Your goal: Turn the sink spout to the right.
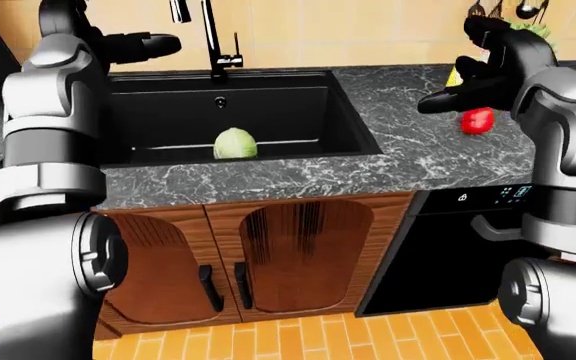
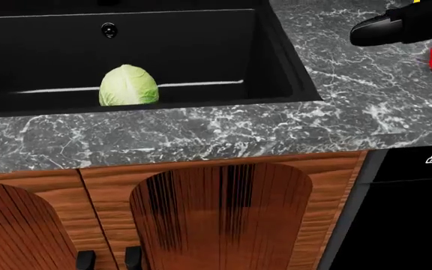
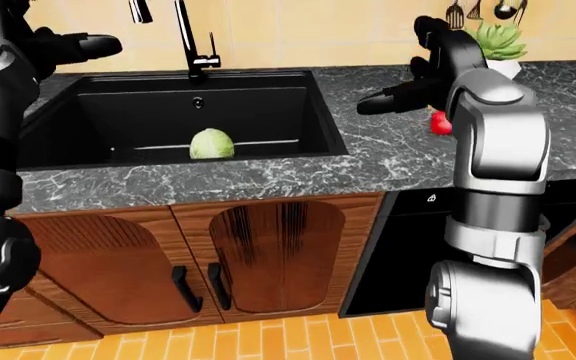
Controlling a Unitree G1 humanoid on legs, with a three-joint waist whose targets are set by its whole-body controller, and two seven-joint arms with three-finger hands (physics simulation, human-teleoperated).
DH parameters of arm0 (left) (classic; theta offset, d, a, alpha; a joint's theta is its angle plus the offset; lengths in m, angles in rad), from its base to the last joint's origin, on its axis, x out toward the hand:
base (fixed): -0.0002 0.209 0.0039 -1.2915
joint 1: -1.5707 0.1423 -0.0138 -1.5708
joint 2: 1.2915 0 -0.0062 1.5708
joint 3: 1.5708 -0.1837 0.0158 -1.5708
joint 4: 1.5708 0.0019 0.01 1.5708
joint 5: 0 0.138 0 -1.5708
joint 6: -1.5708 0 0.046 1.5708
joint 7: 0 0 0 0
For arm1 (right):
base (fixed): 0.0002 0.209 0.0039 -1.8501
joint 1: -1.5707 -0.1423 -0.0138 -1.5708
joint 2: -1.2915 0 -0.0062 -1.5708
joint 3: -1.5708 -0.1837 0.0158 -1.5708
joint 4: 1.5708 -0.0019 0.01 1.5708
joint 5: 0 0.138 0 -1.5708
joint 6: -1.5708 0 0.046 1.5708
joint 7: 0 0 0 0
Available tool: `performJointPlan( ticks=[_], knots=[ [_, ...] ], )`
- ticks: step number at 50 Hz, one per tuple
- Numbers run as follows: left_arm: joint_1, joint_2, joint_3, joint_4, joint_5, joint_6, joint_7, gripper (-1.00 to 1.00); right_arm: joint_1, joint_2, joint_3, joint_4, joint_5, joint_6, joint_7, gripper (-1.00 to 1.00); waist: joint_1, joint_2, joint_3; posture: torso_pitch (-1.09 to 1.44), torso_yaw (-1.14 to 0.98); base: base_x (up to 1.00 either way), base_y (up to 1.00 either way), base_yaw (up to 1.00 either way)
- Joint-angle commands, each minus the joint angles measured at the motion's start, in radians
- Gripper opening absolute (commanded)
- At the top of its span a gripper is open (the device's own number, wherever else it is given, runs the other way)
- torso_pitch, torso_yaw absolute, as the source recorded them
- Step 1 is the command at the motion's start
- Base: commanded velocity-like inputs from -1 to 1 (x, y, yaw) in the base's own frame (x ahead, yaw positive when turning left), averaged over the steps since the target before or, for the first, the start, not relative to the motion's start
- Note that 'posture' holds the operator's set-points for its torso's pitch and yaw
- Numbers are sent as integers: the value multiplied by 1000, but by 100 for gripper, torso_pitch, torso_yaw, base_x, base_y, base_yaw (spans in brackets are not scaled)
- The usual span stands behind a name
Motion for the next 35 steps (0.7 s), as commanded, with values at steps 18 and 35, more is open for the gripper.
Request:
performJointPlan(
  ticks=[18, 35],
  knots=[
    [-48, 78, 17, 78, 10, -116, -13, 100, -38, -14, -6, -8, -12, -46, -6, 100, -18, 23, -23, 0, 0, 27, 0, 0],
    [-57, 109, 23, 120, 12, -138, -9, 100, -13, -14, -17, -31, -5, -45, -7, 100, 5, -99, -49, 0, 0, 16, 0, 0]
  ],
)
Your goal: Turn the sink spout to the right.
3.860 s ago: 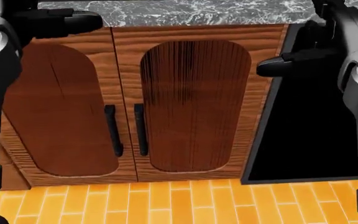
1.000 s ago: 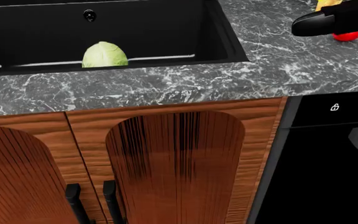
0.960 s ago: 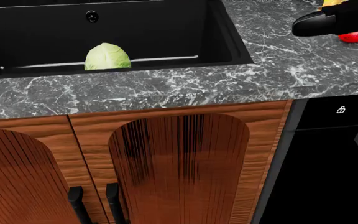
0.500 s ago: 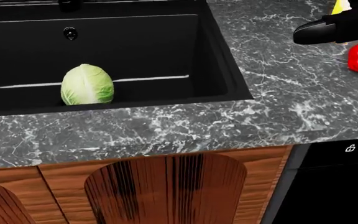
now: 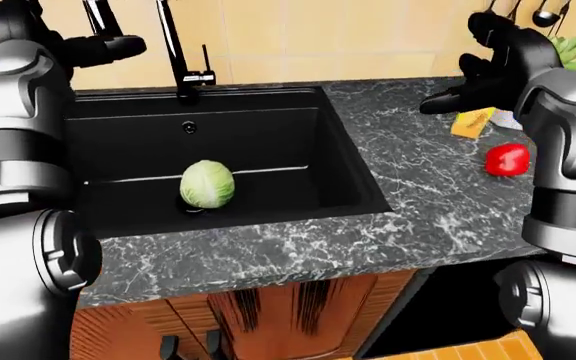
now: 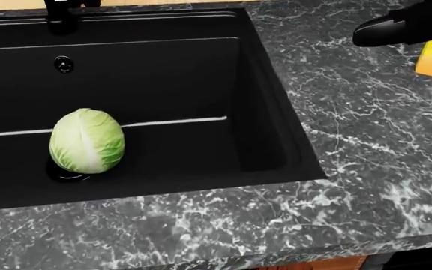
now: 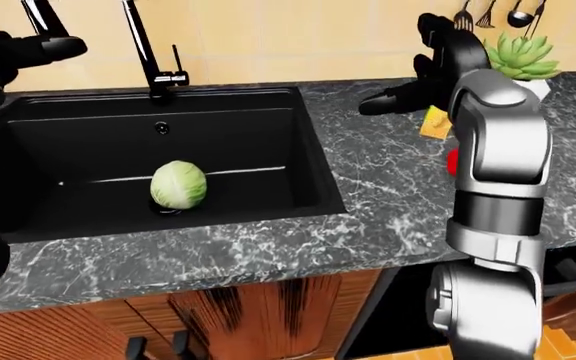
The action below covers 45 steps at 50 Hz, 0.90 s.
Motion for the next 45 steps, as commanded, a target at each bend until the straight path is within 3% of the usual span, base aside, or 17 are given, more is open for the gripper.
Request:
performJointPlan(
  ticks=[1, 2, 3, 6, 9, 12, 14, 21, 22, 23, 25, 27, 29, 31, 36, 45],
  knots=[
    [-34, 15, 1, -28, -1, -31, -3, 100, -27, -11, -9, -20, -2, -20, -6, 100, 0, 13, -27, 0, 0, 15, 0, 0],
    [-34, 17, 2, -27, -2, -31, -3, 100, -28, -12, -9, -21, -1, -18, -6, 100, 2, -12, -26, 0, 0, 15, 0, 0],
    [-35, 19, 2, -27, -2, -30, -3, 100, -28, -12, -9, -22, -1, -17, -6, 100, -1, -12, -25, 0, 0, 15, 0, 0],
    [-37, 22, 2, -27, -2, -28, -2, 100, -28, -13, -8, -26, 0, -14, -6, 100, -6, 12, -31, 0, 0, 15, 0, 0],
    [-37, 22, 3, -27, -3, -28, -2, 100, -28, -11, -9, -26, 1, -15, -7, 100, -7, 43, -17, 0, 0, 15, 0, 0],
    [-35, 24, 4, -29, -5, -26, -2, 100, -27, -12, -9, -28, 2, -15, -7, 100, -18, 86, -8, 0, 0, 15, 0, 0],
    [-31, 24, 4, -27, -6, -30, -1, 100, -23, -12, -10, -32, 3, -14, -7, 100, -20, 147, -29, 0, 0, 14, 0, 0],
    [-36, 33, 5, -22, -6, -34, -1, 100, -13, -17, -16, -51, 8, -9, -5, 100, -10, 97, -20, 0, 0, 15, 0, 0],
    [-38, 34, 6, -20, -6, -36, -1, 100, -14, -16, -12, -50, 8, -12, -3, 100, -9, 87, 3, 0, 0, 0, 0, 0],
    [-40, 35, 7, -19, -8, -36, -4, 100, -14, -16, -9, -48, 7, -14, -3, 100, -8, 82, 7, 0, 0, 0, 0, 0],
    [-42, 37, 3, -20, -4, -27, -5, 100, -20, -16, -7, -40, 6, -18, 1, 100, -4, 56, 16, 0, 0, 0, 0, 0],
    [-43, 41, 12, -26, -16, -24, -18, 100, -22, -15, -6, -38, 5, -22, 3, 100, 7, 4, 5, 0, 0, 0, 0, 0],
    [-42, 45, 14, -31, -24, -22, -29, 100, -22, -15, -6, -40, 4, -21, 5, 100, 13, 21, 12, 0, 0, 0, 0, 0],
    [-41, 49, 17, -34, -33, -22, -34, 100, -25, -16, -5, -44, 2, -18, 7, 100, 6, 34, 1, 0, 0, 0, 0, 0],
    [-41, 57, 21, -33, -49, -27, -35, 100, -30, -14, -2, -41, -3, -17, 11, 100, -3, 59, -4, 0, 0, 0, 0, 0],
    [-43, 57, 15, -23, -53, -25, -28, 100, -37, -14, -2, -35, -10, -19, 18, 100, -7, 60, -10, 0, 0, 0, 0, 0]
  ],
)
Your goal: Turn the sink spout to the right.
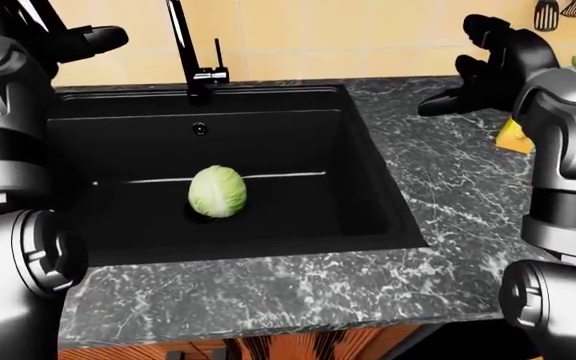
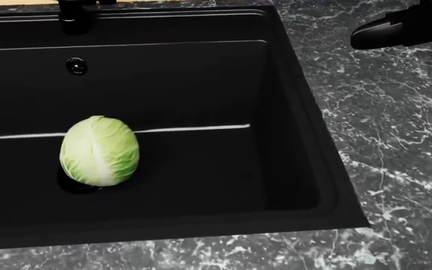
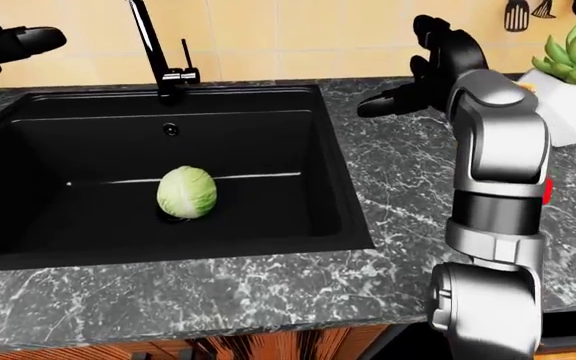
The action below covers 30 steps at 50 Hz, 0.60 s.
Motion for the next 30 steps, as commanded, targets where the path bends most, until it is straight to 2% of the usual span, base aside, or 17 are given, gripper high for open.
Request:
performJointPlan(
  ticks=[1, 12, 30],
  knots=[
    [-36, 10, -1, -36, -1, -24, -3, 100, -31, -15, -13, -37, -2, -25, -3, 100, -2, 1, -28, 0, 0, 0, 0, 0],
    [-28, 6, -3, -31, 1, -15, -5, 100, -14, -19, -23, -58, 4, -19, -2, 100, 1, -4, -35, -1, 0, 0, 0, 0],
    [-24, 5, -4, -31, 5, -1, -9, 100, -11, -21, -22, -75, 7, -5, -4, 100, 3, -5, -80, -9, 0, 0, 0, 0]
  ],
)
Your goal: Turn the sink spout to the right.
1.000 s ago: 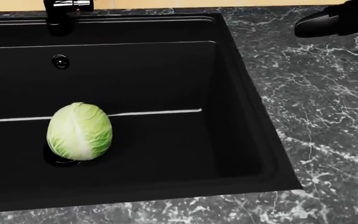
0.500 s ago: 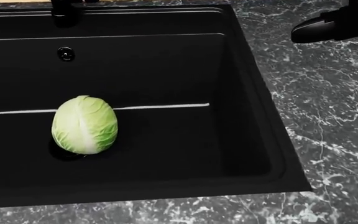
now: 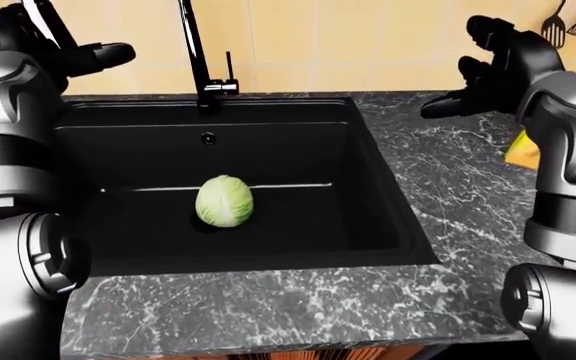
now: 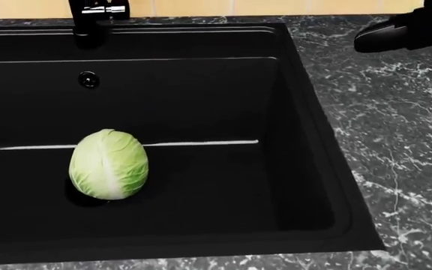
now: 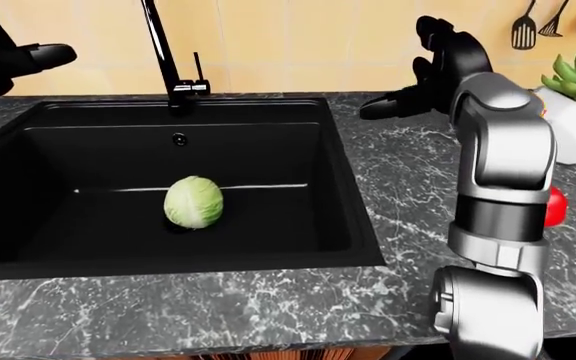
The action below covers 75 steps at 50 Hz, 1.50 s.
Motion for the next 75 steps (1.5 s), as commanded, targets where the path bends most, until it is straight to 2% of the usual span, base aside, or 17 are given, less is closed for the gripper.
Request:
performJointPlan(
  ticks=[1, 21, 49, 75],
  knots=[
    [-45, 10, 0, -49, -2, -37, -6, 100, -34, -16, -13, -33, -1, -25, -5, 100, -3, 5, -33, -9, 0, 0, 0, 0],
    [-44, 8, 0, -49, 3, -32, -5, 100, -45, -18, -7, -11, -6, -36, 0, 100, -8, 8, -104, -20, 0, 0, 0, 0],
    [-34, 6, 2, -48, 0, -36, -5, 100, -26, -15, -16, -37, -3, -25, -1, 100, -8, 8, -243, -37, 0, 0, 0, 0],
    [-32, 1, -1, -47, 1, -38, -6, 100, -28, -16, -13, -25, -3, -32, -3, 100, -3, 4, -320, -53, 0, 0, 0, 0]
  ],
)
